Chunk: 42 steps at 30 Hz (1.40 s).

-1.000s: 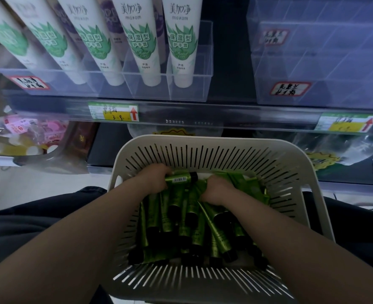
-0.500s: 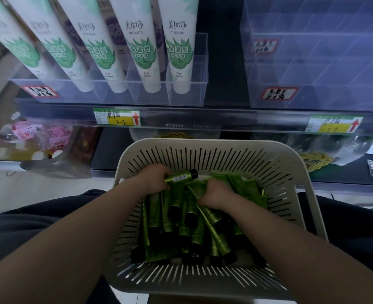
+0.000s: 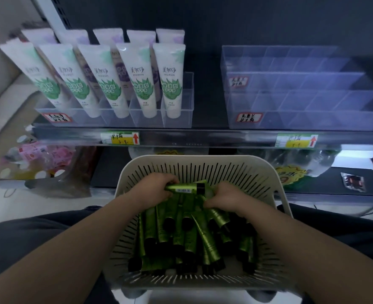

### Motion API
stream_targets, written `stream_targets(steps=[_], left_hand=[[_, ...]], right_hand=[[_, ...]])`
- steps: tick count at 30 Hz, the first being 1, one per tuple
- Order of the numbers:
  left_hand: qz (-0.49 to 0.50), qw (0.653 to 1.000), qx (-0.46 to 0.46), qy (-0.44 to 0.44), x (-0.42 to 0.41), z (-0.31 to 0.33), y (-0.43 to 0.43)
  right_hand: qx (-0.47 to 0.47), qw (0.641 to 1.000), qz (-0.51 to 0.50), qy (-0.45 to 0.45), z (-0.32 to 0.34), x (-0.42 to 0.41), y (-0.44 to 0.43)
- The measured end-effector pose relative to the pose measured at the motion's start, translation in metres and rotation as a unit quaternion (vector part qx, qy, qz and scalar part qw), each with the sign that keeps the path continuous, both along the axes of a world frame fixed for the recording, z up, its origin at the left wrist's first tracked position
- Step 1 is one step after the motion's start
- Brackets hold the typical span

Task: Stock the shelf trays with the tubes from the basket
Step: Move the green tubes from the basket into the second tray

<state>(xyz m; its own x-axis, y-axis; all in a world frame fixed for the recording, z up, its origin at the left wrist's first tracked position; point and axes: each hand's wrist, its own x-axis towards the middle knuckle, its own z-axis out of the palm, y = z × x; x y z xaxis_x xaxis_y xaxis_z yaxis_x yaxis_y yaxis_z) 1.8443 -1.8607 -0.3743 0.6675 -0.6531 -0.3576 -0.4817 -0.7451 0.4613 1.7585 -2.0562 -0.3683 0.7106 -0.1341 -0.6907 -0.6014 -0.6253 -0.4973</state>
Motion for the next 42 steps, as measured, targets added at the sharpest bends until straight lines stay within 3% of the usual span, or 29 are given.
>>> stream_targets(steps=[10, 22, 27, 42], left_hand=[[-0.042, 0.995, 0.008, -0.09, -0.014, 0.05, -0.007], [0.05, 0.998, 0.019, -0.025, -0.021, 0.087, -0.015], [0.094, 0.994, -0.047, 0.0, -0.027, 0.105, -0.026], [0.134, 0.971, -0.189, -0.062, -0.031, 0.184, -0.086]], right_hand=[[-0.037, 0.997, -0.018, -0.066, 0.039, -0.023, -0.027], [-0.049, 0.992, -0.025, -0.111, 0.061, -0.046, -0.037], [-0.037, 0.987, -0.032, -0.152, 0.071, -0.054, -0.044], [-0.008, 0.947, -0.097, -0.307, 0.129, -0.052, -0.081]])
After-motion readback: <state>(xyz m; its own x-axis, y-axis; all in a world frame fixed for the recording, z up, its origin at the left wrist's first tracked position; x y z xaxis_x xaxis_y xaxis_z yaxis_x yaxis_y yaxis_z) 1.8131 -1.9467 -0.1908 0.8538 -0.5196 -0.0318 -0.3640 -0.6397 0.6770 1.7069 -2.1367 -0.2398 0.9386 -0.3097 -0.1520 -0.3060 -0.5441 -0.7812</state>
